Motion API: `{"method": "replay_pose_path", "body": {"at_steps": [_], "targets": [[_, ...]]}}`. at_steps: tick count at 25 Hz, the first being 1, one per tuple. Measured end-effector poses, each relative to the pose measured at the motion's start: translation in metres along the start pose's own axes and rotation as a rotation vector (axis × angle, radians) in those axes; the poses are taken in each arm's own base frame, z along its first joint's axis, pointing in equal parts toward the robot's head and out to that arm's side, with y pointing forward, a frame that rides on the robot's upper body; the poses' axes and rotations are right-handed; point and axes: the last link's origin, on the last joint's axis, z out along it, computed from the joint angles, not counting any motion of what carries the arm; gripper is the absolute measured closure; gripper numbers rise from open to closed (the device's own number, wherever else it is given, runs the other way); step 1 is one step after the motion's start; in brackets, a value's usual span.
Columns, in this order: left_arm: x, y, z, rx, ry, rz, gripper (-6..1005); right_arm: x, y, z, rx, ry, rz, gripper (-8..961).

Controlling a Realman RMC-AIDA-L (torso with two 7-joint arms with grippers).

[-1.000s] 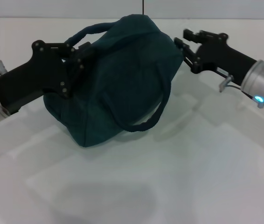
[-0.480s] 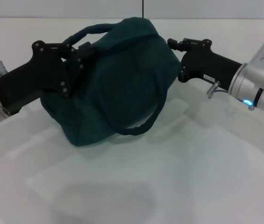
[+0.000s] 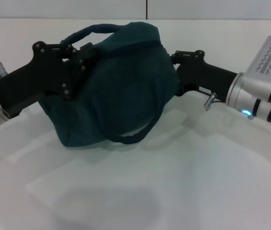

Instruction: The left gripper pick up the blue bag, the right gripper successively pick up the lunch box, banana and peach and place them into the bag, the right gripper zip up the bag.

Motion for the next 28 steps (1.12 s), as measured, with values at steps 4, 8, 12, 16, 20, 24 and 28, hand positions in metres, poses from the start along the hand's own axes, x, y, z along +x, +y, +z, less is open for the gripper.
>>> {"method": "replay_pose_path", "body": {"at_steps": [4,8,12,16,20,24,28], "targets": [[-0.001,-0.001,0.0,0.007,-0.009,-0.001,961,-0.001,0.007,0.003,-0.033,0.005,-0.012,686],[-0.002,0.0,0.001,0.008,-0.009,-0.002,962,0.001,0.006,0.001,-0.021,0.002,0.0,687],[-0.002,-0.001,0.0,0.014,-0.008,-0.003,960,0.002,0.005,-0.002,-0.008,-0.003,0.006,817],[-0.002,-0.001,0.001,0.018,-0.006,-0.005,960,0.005,-0.003,-0.008,0.034,-0.003,0.019,905],[-0.002,-0.001,0.001,0.031,-0.001,-0.006,961,0.008,-0.015,-0.016,0.095,-0.002,0.045,940],[-0.002,-0.003,0.0,0.046,0.002,-0.006,962,0.015,-0.026,-0.024,0.147,0.025,0.076,937],[-0.002,-0.002,0.003,0.041,0.006,-0.01,961,0.017,-0.03,-0.026,0.166,0.028,0.091,926]]}}
